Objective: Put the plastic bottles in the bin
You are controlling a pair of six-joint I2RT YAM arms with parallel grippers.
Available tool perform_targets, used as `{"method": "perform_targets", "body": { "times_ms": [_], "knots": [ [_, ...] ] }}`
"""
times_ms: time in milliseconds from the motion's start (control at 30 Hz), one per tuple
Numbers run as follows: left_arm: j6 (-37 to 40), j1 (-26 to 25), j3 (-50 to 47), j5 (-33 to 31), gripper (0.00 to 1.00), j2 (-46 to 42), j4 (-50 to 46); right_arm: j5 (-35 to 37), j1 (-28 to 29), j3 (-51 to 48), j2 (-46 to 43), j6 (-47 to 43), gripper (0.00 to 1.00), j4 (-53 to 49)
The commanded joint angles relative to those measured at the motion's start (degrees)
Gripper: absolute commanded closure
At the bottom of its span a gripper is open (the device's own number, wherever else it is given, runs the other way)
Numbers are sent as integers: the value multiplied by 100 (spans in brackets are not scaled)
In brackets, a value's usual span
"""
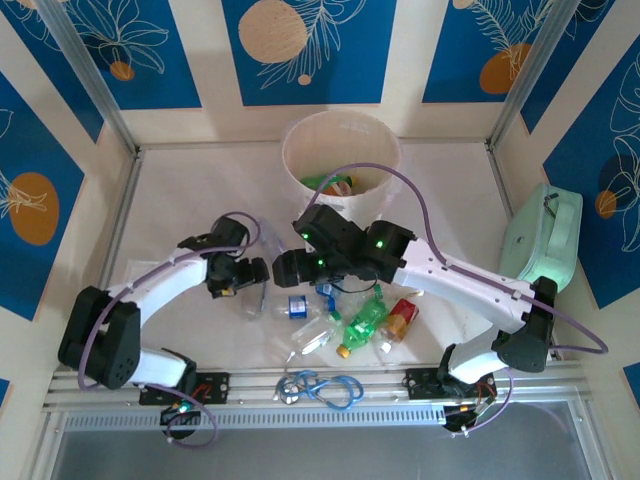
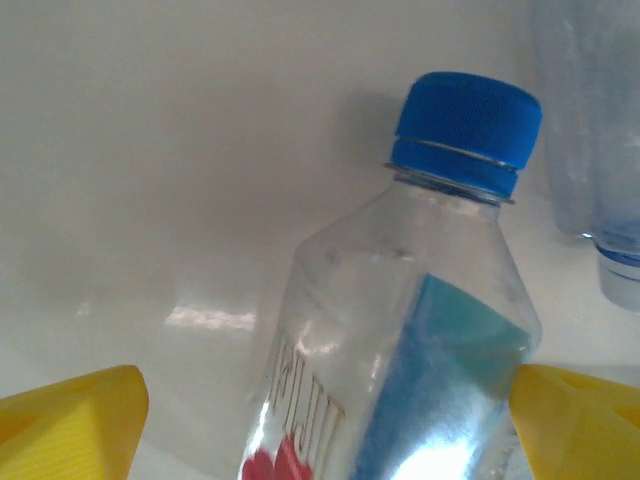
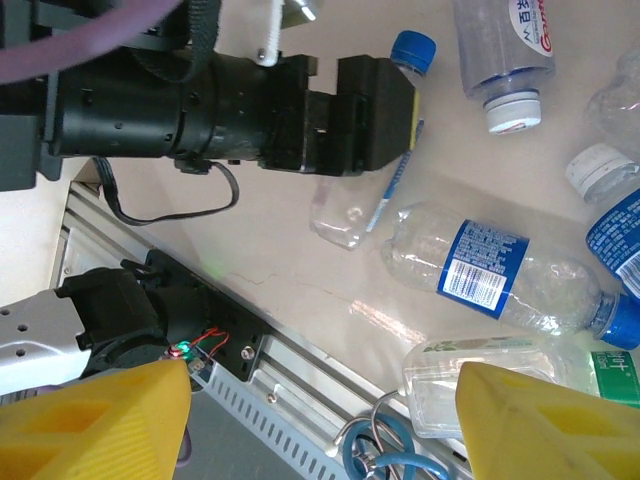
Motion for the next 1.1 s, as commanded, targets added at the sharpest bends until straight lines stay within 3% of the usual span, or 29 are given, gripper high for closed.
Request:
{"method": "perform_targets", "body": {
  "times_ms": [0,367,533,633,800,1067],
  "knots": [
    [224,-118,134,-167,6,215,107,-158,-135,150,-36,68,29,-94],
    [443,-129,194,-910,18,916,16,-332,-482,494,15,44,29,-285],
    [407,-120,60,-868,26,964,94,-273,-536,735,107,-1,30,-393],
    [390,-120,-38,-889,26,897,138,-282,-564,788,109,2,30,-392],
    [270,-120,-181,-908,16,810,369,-332,-646,812,109,97,30,-514],
    [363,-120,-85,-927,17,1103,486,-310,-695,962,162,298,32,-554]
  ]
}}
